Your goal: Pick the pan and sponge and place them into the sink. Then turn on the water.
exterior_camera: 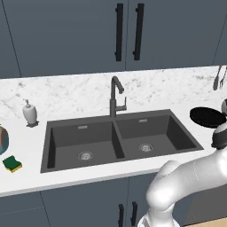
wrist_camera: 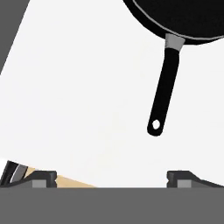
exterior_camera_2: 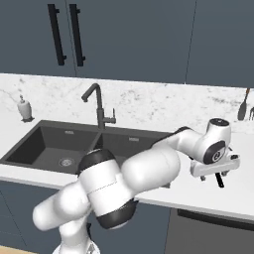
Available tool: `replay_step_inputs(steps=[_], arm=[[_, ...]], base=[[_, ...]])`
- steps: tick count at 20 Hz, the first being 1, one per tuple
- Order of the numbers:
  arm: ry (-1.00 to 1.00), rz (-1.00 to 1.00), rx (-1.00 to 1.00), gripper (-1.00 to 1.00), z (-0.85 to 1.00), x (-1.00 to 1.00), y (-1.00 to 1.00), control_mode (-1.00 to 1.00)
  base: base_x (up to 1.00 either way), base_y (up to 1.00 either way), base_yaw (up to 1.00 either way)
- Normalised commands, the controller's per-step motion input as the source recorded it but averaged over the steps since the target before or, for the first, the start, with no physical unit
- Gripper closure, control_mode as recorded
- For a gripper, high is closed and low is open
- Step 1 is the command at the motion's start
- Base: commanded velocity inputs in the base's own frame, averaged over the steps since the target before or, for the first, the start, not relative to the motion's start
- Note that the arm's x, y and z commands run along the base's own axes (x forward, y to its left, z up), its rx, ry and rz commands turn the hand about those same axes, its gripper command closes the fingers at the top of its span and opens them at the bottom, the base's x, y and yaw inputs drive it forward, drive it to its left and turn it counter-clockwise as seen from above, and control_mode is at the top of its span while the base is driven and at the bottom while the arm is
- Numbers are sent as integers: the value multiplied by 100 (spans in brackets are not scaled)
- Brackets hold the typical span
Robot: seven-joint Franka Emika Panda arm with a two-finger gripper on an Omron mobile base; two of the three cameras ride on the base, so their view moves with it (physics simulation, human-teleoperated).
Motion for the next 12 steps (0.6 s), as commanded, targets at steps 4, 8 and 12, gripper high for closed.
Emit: replay_step_inputs(steps=[4, 8, 12], arm=[[5, -8, 0, -100, -22, 30, -15, -100], [6, -6, 0, -100, -37, 24, -9, -100], [2, -2, 0, -100, -43, 20, -22, -100]], base=[[0, 0, 0], [0, 0, 0], [0, 0, 0]])
